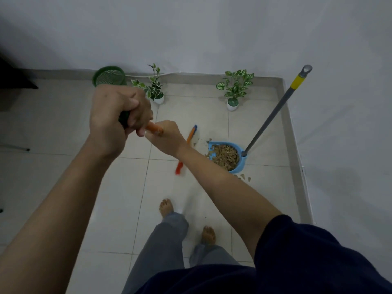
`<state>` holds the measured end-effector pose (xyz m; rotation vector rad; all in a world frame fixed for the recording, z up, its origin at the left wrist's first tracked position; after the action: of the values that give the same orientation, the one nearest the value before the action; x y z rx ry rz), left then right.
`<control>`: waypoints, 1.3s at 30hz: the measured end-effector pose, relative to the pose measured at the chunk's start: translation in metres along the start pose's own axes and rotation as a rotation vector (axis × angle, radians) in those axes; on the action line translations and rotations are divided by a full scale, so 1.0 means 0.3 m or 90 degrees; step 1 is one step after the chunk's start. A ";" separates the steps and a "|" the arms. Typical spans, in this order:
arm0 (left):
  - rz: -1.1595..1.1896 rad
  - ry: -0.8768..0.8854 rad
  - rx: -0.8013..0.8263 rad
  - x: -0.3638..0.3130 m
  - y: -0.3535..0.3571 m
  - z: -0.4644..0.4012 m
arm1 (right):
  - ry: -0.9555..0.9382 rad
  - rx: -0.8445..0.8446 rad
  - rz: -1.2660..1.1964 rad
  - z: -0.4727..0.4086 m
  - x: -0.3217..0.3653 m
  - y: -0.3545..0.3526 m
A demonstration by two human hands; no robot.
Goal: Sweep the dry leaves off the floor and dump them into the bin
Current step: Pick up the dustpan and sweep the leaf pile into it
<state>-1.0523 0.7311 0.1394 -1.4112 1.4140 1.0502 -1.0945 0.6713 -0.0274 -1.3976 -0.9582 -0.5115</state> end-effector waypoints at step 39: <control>0.021 -0.138 0.239 0.402 -0.267 -0.606 | 0.384 -0.284 -0.206 -0.462 -0.141 0.228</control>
<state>-0.9734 0.5222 0.0750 -0.9767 1.3906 0.8727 -1.0276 0.5390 -0.0881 -1.3494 -0.5868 -1.3698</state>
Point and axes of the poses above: each hand's wrist, its own z-axis away from the middle knuckle, its own y-axis out of the palm, x = y × z, the point moved 6 cm from there along -z, towards the middle knuckle, and after that the axes turned 9 degrees about -x, right-handed, at the moved point
